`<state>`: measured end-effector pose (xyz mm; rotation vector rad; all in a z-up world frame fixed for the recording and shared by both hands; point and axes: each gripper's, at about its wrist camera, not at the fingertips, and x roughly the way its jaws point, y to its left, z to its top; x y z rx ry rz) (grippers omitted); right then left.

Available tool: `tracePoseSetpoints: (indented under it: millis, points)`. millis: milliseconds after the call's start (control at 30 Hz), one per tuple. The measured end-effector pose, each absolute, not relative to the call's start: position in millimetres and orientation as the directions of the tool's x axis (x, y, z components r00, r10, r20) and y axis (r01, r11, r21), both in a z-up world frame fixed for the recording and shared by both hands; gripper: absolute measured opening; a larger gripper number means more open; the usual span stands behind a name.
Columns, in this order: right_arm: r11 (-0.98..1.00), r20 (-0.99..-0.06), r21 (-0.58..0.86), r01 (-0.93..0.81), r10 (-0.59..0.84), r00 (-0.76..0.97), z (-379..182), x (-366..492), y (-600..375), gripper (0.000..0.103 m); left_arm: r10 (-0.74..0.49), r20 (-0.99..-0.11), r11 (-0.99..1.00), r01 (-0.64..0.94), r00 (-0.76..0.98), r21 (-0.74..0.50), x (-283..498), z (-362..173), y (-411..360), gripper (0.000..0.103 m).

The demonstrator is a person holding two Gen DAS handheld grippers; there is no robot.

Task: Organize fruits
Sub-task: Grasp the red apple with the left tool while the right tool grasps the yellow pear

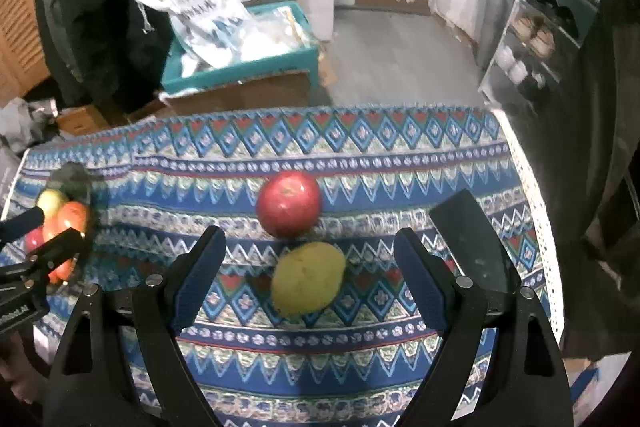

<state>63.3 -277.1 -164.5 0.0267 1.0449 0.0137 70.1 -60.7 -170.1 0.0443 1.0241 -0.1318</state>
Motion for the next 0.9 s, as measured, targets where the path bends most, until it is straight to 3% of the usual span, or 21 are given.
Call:
tracePoseSetpoints:
  millis: [900]
  points:
    - [0.995,-0.958,0.095,0.039,0.081,0.274,-278,81,-280,0.085,-0.038,-0.908,0.989,0.145,0.418,0.026,88,-232,-81,0.081]
